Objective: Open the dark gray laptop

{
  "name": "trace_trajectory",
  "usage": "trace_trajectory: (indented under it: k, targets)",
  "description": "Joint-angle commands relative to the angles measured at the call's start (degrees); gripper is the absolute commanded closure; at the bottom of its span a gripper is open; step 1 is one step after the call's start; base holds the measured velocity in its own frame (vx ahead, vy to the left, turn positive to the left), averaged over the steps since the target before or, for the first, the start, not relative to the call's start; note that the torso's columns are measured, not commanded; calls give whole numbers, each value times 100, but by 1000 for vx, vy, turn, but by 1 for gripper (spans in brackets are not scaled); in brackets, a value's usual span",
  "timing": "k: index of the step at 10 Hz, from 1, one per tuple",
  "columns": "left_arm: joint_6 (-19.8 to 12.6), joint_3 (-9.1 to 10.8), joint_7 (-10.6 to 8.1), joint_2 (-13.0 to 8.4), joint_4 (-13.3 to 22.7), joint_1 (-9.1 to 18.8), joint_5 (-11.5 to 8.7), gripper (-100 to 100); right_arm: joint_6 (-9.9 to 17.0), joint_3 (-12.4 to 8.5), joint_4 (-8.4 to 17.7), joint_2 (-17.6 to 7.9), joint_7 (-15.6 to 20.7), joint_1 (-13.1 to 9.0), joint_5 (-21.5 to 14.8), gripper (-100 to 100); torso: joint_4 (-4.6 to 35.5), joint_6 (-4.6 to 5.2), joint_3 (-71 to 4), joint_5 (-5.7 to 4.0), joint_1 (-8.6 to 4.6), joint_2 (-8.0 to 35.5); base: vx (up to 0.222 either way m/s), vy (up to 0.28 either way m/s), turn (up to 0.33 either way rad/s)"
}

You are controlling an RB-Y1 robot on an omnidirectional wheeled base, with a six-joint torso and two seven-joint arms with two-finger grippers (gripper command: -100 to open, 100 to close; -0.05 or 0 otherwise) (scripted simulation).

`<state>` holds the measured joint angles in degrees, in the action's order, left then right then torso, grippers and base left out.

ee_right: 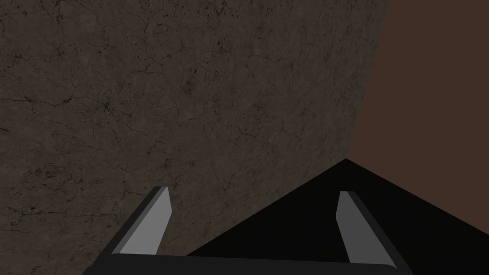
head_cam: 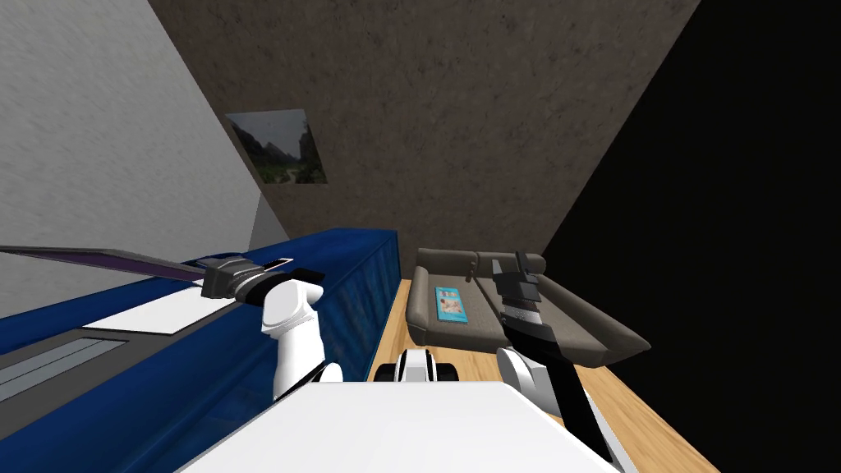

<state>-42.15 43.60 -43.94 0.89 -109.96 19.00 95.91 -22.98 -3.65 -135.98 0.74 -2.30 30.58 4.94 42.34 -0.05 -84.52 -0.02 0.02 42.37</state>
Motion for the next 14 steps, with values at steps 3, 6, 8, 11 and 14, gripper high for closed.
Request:
trace_trajectory:
  k: [3,6,8,11,14]
  targets:
    - [-6,113,-576,108,-240,-110,33,100,0,0,0,0,0,0,0,0,0,5,-2,-8,-13,-1,9,7,2]
    - [-22,171,-798,88,-228,-187,-32,100,0,0,0,0,0,0,0,0,-3,2,-6,-6,-15,-9,12,-12,13]
    - [-23,230,-1059,65,-245,-268,-98,100,0,0,0,0,0,0,0,0,-4,7,-7,-6,-16,-10,27,-27,17]
    - [-25,347,-1536,18,-279,-430,-230,100,0,0,0,0,0,0,0,0,-1,9,-5,-11,-16,-4,32,-23,15]
    - [-26,406,-1844,-6,-296,-511,-296,100,0,0,0,0,0,0,0,0,-4,2,0,-5,-16,0,23,-22,13]
